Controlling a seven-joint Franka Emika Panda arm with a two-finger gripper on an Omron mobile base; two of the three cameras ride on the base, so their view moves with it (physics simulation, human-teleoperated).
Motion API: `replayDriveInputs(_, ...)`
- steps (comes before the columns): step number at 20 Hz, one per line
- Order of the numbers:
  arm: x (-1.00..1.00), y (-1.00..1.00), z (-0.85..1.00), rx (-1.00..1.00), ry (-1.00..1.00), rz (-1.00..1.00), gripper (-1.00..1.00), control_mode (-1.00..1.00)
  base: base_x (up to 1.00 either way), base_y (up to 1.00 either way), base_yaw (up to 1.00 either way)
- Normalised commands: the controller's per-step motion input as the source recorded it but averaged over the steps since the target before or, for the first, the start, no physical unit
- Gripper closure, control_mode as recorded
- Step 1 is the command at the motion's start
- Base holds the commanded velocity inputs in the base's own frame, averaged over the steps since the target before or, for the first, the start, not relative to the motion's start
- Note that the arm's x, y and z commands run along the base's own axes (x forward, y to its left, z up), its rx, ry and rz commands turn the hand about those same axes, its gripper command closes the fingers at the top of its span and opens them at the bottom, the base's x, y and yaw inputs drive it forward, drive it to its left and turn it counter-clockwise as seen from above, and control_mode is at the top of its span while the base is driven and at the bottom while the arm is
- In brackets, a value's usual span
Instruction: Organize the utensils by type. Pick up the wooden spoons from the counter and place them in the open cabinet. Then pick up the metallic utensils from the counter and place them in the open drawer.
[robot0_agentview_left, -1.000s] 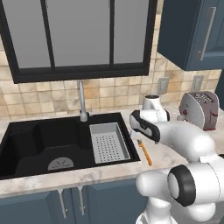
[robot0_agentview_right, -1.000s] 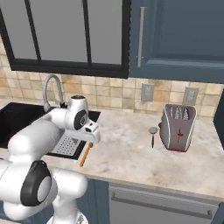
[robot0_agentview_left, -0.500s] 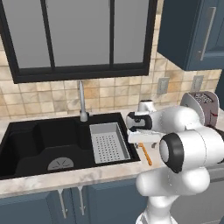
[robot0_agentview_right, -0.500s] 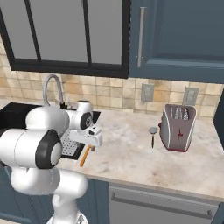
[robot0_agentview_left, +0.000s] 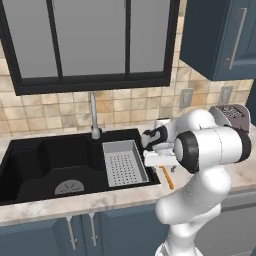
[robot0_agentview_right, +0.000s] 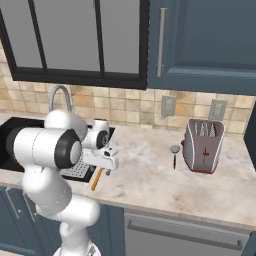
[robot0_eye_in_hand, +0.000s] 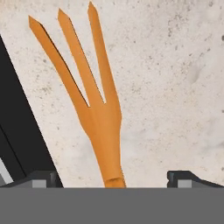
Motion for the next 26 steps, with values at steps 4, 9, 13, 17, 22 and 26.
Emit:
replayDriveInputs(4, 0.01, 0.0, -0.29, 0.0, 0.05, -0.02, -1.0, -1.0, 0.0, 0.0, 0.0)
replayDriveInputs(9, 0.0, -0.03, -0.25, 0.0, 0.01, -0.05, -1.0, -1.0, 0.0, 0.0, 0.0)
replayDriveInputs(13, -0.07, -0.06, -0.24, 0.0, 0.0, -0.1, -1.0, -1.0, 0.0, 0.0, 0.0)
replayDriveInputs(17, -0.09, -0.06, -0.27, 0.0, 0.0, -0.13, 1.0, -1.0, 0.0, 0.0, 0.0)
replayDriveInputs(22, -0.07, -0.01, -0.32, 0.0, 0.0, -0.14, 1.0, -1.0, 0.0, 0.0, 0.0)
replayDriveInputs(26, -0.01, -0.05, -0.26, 0.0, 0.0, -0.11, 1.0, -1.0, 0.0, 0.0, 0.0)
